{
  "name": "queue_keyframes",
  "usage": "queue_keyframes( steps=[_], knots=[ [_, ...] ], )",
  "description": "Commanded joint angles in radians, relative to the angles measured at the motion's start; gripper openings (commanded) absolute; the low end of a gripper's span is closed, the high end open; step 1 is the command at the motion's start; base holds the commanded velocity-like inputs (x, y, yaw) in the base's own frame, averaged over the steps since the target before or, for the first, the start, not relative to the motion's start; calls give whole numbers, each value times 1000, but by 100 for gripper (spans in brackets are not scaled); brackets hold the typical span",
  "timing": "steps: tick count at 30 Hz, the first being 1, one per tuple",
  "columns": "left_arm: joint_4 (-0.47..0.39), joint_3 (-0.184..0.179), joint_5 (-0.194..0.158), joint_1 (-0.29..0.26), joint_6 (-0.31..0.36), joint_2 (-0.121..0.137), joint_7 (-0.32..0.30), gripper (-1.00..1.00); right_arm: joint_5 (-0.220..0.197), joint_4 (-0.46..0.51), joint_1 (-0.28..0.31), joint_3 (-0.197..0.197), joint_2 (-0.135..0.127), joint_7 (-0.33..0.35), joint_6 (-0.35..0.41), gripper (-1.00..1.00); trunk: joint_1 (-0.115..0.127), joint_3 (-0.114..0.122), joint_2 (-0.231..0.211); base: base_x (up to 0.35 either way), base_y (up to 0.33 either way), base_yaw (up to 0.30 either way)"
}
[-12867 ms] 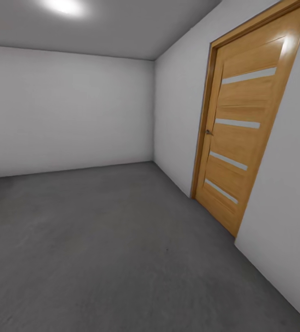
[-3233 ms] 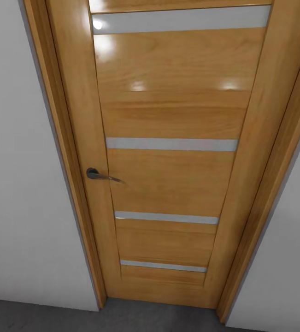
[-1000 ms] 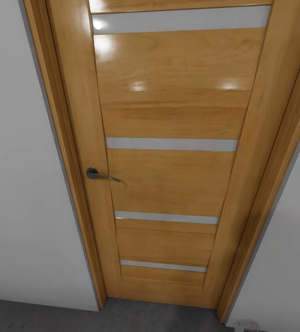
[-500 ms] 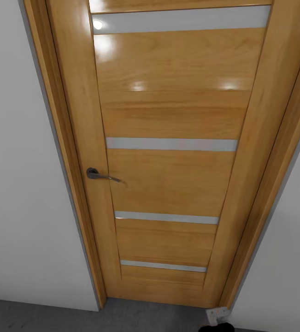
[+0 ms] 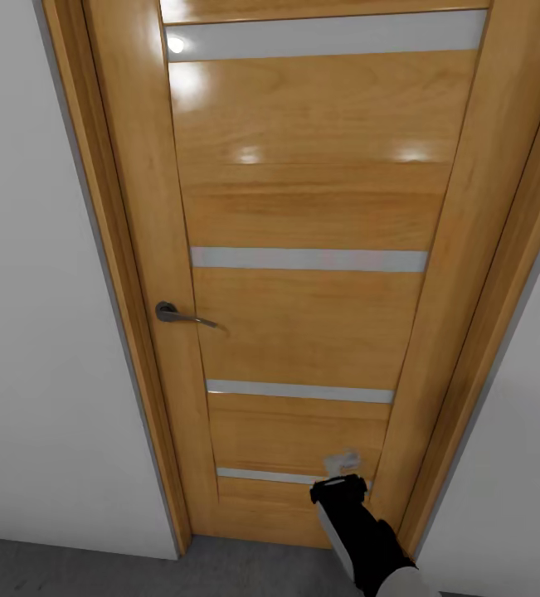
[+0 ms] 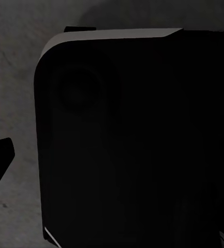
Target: Move the two storage containers from the living room to the garage. In the garage, place one container on the floor and stack the other container on top of it (either order is fine).
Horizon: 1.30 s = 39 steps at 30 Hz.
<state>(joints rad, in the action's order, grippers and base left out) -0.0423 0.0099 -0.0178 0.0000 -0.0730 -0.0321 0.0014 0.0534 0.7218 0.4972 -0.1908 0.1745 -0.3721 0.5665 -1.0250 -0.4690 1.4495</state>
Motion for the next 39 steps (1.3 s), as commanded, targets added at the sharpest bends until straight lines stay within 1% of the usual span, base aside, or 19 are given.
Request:
queue_keyframes(
  steps=[1, 6, 7, 11, 14, 15, 16, 17, 18, 19, 20, 22, 25, 28, 29, 31, 34, 36, 39],
  knots=[
    [-1, 1, -2, 0, -2, 0, 0, 100, 5, 12, 9, -17, 0, -2, 19, 100, 0, -1, 1, 0, 0, 0],
    [-1, 1, -2, 0, -2, 1, 0, 100, 3, 76, 21, -64, 0, 0, 61, 100, 0, -1, 1, 0, 0, 0],
    [-1, 1, -2, 0, -2, 1, 0, 100, 1, 107, 23, -86, 0, 1, 91, 100, 0, -1, 1, 0, 0, 0],
    [-1, 1, -2, 0, -2, 0, 0, 100, -1, 193, 25, -129, 0, 0, 152, 100, 0, -1, 1, 0, 0, 0],
    [-1, 0, -2, 0, -2, 1, 0, 100, -3, 216, 32, -150, 0, 0, 167, 100, 0, -1, 1, 0, 0, 0],
    [-1, 0, -2, 0, -2, 1, 0, 100, -4, 224, 43, -168, 0, -1, 174, 100, 0, -1, 1, 0, 0, 0],
    [-1, 0, -2, 0, -2, 1, 0, 100, -6, 227, 50, -178, 0, -1, 176, 100, 0, -1, 1, 0, 0, 0],
    [-1, 0, -2, 0, -2, 1, 0, 100, -11, 230, 73, -211, 0, -1, 180, 100, 0, -1, 1, 0, 0, 0],
    [-1, 0, -2, 0, -2, 1, 0, 100, -14, 229, 86, -227, 0, -1, 179, 100, 0, -1, 1, 0, 0, 0],
    [-1, 0, -2, 0, -2, 1, 0, 100, -16, 227, 104, -242, 0, 0, 175, 100, 0, -1, 1, 0, 0, 0],
    [-1, 0, -2, 0, -2, 1, 0, 100, -17, 226, 116, -247, 0, 1, 174, 100, 0, -1, 1, 0, 0, 0],
    [-1, 1, -2, 0, -2, 0, -1, 100, -16, 227, 139, -255, 0, 3, 171, 100, 0, -1, 1, 0, 0, 0],
    [-1, 0, -2, 0, -2, 0, -1, 100, -14, 235, 151, -260, 0, 4, 167, 100, 0, -1, 1, 0, 0, 0],
    [-1, 1, -2, 0, -2, 0, -1, 100, -15, 233, 155, -279, 0, 5, 106, 100, 0, -1, 1, 0, 0, 0],
    [-1, 1, -2, 0, -2, 0, -1, 100, -16, 228, 156, -292, 0, 5, 59, 100, 0, -1, 1, 0, 0, 0],
    [-1, 1, -2, 0, -2, 1, -1, 100, -16, 222, 156, -304, 0, 4, 7, 100, 0, -1, 1, 0, 0, 0],
    [-1, 1, -2, 0, -2, 0, -1, 100, -8, 222, 156, -319, 0, -2, -17, 100, 0, -1, 1, 0, 0, 0],
    [-1, 1, -2, 0, -2, 0, -1, 100, 0, 230, 156, -338, 0, -29, -33, 100, 0, -1, 1, 0, 0, 0],
    [-1, 1, -2, 0, -2, 0, -1, 100, 0, 233, 156, -352, 0, -58, -32, 100, 0, -1, 1, 0, 0, 0]
  ],
)
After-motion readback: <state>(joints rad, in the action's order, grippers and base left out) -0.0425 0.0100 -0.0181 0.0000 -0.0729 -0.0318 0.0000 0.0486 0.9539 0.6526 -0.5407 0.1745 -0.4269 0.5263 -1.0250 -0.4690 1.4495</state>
